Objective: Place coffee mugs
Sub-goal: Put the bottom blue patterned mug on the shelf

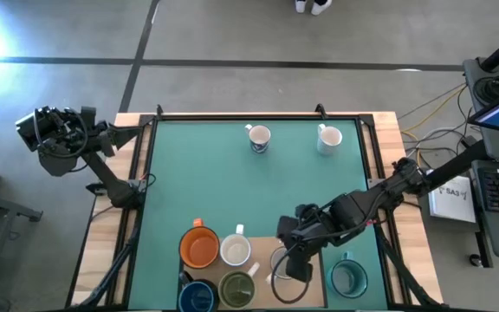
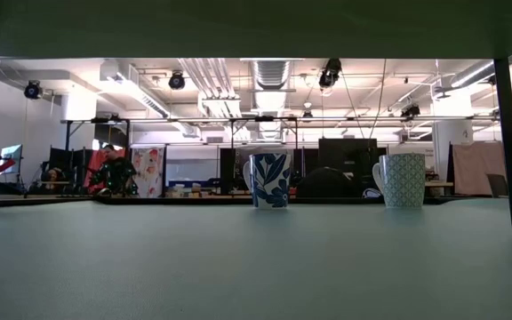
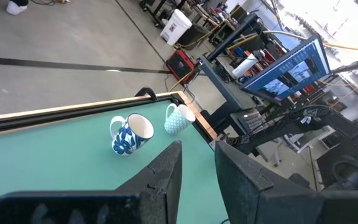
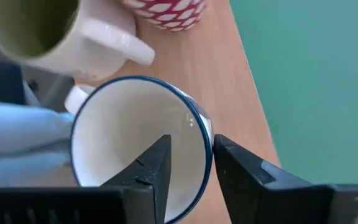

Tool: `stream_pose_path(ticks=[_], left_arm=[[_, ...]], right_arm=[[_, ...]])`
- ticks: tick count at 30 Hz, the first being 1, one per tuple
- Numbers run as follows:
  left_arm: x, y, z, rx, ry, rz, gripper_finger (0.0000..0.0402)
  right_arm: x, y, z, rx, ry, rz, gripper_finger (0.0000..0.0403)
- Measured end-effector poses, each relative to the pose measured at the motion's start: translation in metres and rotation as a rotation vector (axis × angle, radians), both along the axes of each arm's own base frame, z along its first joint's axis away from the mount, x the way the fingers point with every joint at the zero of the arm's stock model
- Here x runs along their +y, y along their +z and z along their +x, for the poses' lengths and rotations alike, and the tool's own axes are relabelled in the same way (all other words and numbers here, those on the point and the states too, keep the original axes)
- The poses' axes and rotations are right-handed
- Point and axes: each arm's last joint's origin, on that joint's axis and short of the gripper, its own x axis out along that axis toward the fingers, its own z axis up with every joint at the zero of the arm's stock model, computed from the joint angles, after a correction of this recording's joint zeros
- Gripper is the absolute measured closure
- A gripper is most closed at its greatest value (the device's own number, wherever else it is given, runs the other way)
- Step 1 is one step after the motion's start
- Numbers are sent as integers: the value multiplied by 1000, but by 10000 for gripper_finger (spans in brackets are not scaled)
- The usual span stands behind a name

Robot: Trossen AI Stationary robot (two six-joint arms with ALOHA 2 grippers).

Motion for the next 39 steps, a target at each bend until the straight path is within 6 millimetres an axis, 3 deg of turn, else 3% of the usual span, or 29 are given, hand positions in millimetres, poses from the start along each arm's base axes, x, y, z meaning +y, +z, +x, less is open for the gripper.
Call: stream_pose_path(ticks=[7, 11, 21, 39], left_arm=[[0, 0, 0, 9, -5, 16, 322], [0, 0, 0, 13, -7, 23, 322], [0, 0, 0, 23, -13, 42, 322], [0, 0, 0, 21, -12, 39, 322]], right_arm=[[-2, 6, -9, 114, -285, 115, 287], [2, 3, -14, 168, -341, 115, 291], [16, -9, -10, 202, -321, 107, 309], [18, -13, -7, 178, -213, 63, 312]])
